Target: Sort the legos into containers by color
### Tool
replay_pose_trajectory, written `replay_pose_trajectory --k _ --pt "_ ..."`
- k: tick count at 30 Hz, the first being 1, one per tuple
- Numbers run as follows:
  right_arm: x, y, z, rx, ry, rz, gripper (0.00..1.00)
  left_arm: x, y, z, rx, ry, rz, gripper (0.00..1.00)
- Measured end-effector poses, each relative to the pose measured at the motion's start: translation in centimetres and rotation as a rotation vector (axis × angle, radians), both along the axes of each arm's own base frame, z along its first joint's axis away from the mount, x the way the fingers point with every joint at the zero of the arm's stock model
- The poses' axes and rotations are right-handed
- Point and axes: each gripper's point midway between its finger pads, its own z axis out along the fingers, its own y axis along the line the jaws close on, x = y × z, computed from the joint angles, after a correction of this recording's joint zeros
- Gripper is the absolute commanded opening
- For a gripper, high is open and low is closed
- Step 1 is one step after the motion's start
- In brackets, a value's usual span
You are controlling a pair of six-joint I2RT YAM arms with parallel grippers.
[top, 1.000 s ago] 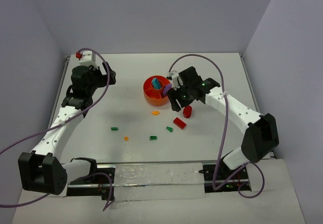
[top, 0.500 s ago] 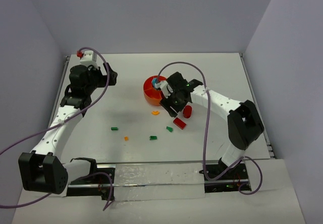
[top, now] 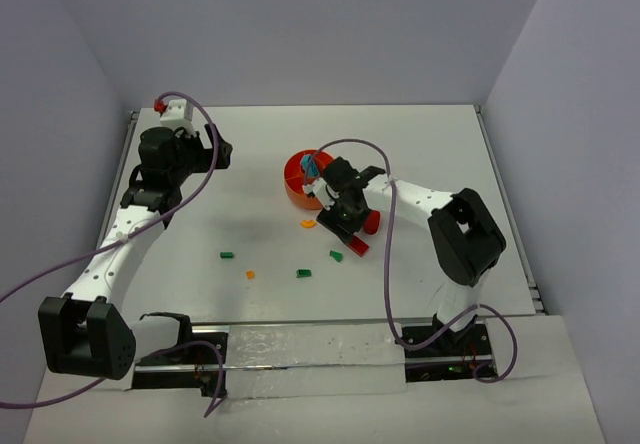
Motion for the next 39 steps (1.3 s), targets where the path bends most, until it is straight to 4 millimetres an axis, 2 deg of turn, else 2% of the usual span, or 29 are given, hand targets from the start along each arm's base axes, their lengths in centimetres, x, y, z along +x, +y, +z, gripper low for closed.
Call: replay_pose_trajectory --k 10,12,13,14,15,16,17,22,24,26,28,33,36,39 --pt "-0.7 -0.6 -1.9 -0.047 0.044 0.009 0.55 0.0 0.0 0.0 0.0 0.001 0.001 0.95" --pt "-0.7 -0.5 -1.9 -0.046 0.043 0.012 0.45 0.0 0.0 0.0 0.0 0.001 0.001 0.95" --pt "-0.7 -0.5 -1.9 -0.047 0.043 0.015 0.34 0.0 0.0 0.0 0.0 0.001 0.001 0.95" --pt "-0.7 -0.5 -1.9 -0.046 0.044 0.015 0.19 0.0 0.0 0.0 0.0 0.001 0.001 0.95" --pt "-0.7 -0.5 -1.9 -0.047 0.044 0.014 0.16 0.0 0.0 0.0 0.0 0.001 0.002 0.95" --pt "-0.8 -0.5 -1.9 -0.046 0.046 0.01 0.05 0.0 0.0 0.0 0.0 0.001 0.002 0.95" --pt "-0.7 -0.5 -1.9 -0.046 0.045 0.013 0.0 0.0 0.0 0.0 0.0 0.001 0.001 0.95" --pt "-1.2 0.3 -0.9 0.021 0.053 0.02 0.0 0.0 0.1 0.1 0.0 -0.005 0.005 0.96" --pt "-1.5 0.6 0.7 0.084 0.035 0.017 0.0 0.0 0.2 0.2 -0.001 -0.016 0.007 0.96" --pt "-1.3 1.1 3.5 0.176 -0.004 -0.004 0.0 -0.1 0.1 0.4 -0.003 -0.028 0.006 0.96" --pt "0.4 1.6 6.9 0.297 -0.059 -0.064 0.0 -0.1 0.0 0.9 -0.006 -0.046 -0.001 0.96" --pt "9.3 1.0 16.9 0.579 -0.272 -0.294 0.0 0.1 -0.5 2.3 -0.021 -0.109 -0.033 0.95" --pt "14.4 0.5 22.1 0.697 -0.398 -0.393 0.0 0.1 -0.9 2.8 -0.028 -0.142 -0.055 0.96" --pt "18.1 0.9 24.2 0.76 -0.446 -0.471 0.0 0.3 -1.2 3.6 -0.026 -0.18 -0.066 0.96"
